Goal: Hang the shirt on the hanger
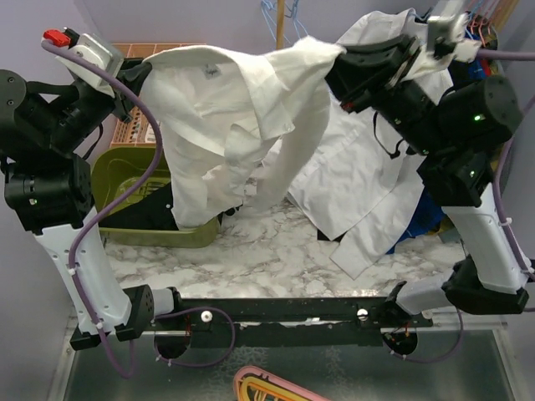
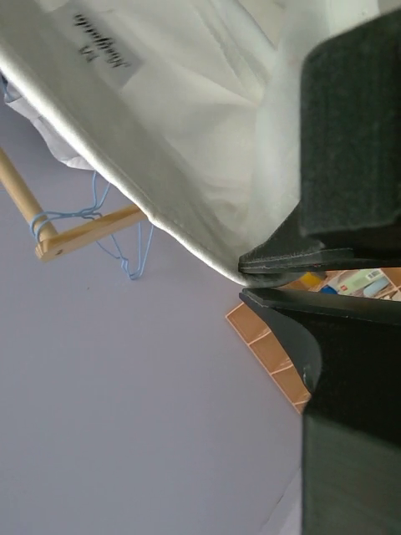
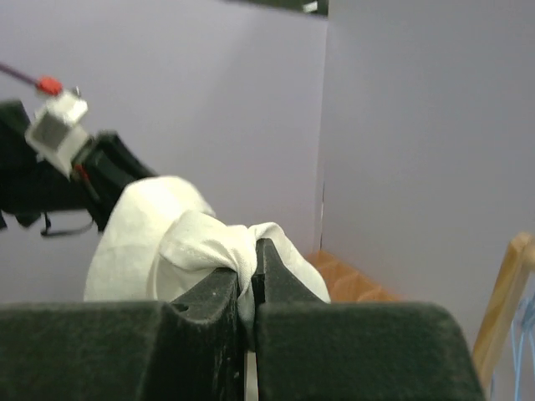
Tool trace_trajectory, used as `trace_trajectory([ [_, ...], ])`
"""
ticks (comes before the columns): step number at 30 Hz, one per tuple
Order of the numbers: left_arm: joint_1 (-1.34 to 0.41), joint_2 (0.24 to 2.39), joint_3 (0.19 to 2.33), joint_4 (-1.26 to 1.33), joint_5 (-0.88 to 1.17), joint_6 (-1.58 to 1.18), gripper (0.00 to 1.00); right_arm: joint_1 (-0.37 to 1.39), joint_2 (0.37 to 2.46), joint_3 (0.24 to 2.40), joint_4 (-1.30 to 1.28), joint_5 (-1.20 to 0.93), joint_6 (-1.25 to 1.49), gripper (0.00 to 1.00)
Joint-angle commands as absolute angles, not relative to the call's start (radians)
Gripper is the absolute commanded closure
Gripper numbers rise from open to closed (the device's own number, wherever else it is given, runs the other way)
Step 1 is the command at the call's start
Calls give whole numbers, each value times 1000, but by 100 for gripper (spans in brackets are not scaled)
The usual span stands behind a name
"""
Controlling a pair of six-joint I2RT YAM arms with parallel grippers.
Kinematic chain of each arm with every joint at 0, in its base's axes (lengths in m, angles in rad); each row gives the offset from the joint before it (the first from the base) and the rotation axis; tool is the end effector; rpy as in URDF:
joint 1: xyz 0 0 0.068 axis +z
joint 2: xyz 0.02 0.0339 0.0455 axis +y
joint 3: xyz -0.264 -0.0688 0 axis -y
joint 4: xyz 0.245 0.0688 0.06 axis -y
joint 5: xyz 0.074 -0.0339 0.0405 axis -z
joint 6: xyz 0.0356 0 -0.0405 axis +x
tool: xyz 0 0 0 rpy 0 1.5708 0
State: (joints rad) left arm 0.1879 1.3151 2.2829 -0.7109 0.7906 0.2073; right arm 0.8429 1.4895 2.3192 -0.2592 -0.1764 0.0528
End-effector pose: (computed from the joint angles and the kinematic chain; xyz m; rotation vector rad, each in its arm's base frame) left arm 0.1408 0.0010 0.6299 0.6751 1.2193 -0.1895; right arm 0.1360 0.1620 0.6568 -0.5536 0.8919 0.9037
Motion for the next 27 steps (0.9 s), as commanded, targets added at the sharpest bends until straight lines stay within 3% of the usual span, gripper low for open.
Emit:
trace_trajectory([
  [1,196,1345,2176,-710,780,155,84,839,1286,1810,-73,-91,133,99],
  [6,115,1318,1844,-679,676,239,87,839,1060,1332,-112,6,312,99],
  [10,-129,1328,1667,-669,418,327,88,839,908,971,-57,31,449,99],
  [13,-286,1346,1577,-608,298,327,88,839,853,826,-48,82,521,99],
  [21,-397,1487,1647,-629,234,291,87,838,776,611,-173,426,665,99],
  [27,-405,1545,1730,-841,303,413,69,839,732,446,-309,488,891,99],
])
